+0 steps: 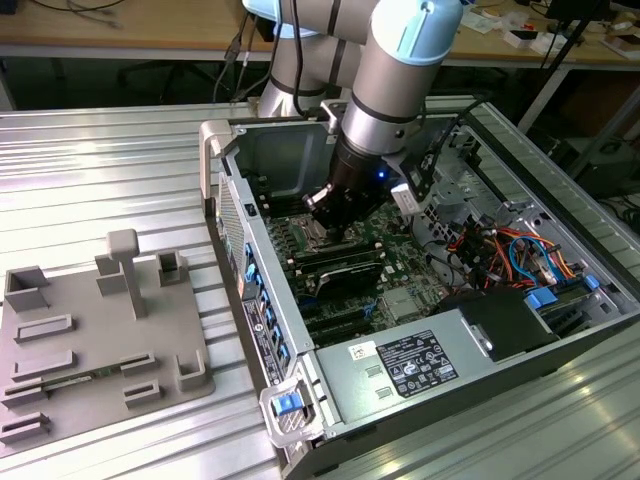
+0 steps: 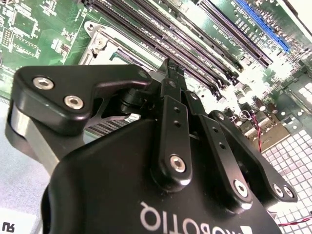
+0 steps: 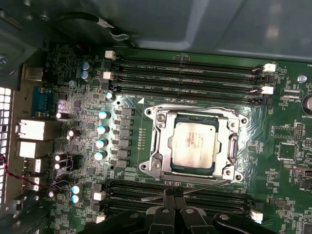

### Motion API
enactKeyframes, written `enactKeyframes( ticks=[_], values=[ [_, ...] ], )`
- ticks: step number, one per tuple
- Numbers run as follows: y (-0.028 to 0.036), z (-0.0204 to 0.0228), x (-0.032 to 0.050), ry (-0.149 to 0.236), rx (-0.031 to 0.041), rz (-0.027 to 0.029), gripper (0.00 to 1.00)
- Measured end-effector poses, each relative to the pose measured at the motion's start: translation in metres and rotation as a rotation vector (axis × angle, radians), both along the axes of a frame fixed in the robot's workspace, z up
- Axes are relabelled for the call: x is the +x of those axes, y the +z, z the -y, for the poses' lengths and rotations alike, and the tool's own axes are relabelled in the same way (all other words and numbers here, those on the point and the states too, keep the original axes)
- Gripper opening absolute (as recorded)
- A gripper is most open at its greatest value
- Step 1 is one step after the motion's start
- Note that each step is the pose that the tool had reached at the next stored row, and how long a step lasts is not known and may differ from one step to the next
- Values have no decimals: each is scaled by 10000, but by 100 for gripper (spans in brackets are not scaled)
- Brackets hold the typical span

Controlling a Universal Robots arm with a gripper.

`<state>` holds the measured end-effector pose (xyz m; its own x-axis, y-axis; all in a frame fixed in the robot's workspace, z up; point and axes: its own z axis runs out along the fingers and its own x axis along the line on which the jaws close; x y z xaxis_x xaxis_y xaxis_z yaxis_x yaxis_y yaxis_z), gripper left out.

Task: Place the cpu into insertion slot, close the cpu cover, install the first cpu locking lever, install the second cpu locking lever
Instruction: 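Install the second cpu locking lever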

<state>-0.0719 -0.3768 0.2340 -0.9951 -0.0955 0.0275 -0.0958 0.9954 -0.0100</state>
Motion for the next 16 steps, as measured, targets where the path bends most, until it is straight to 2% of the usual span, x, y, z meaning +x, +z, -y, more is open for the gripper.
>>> enactKeyframes(
  ticks=[16],
  values=[
    [-7,0,-35,0,2,0,11]
  ],
)
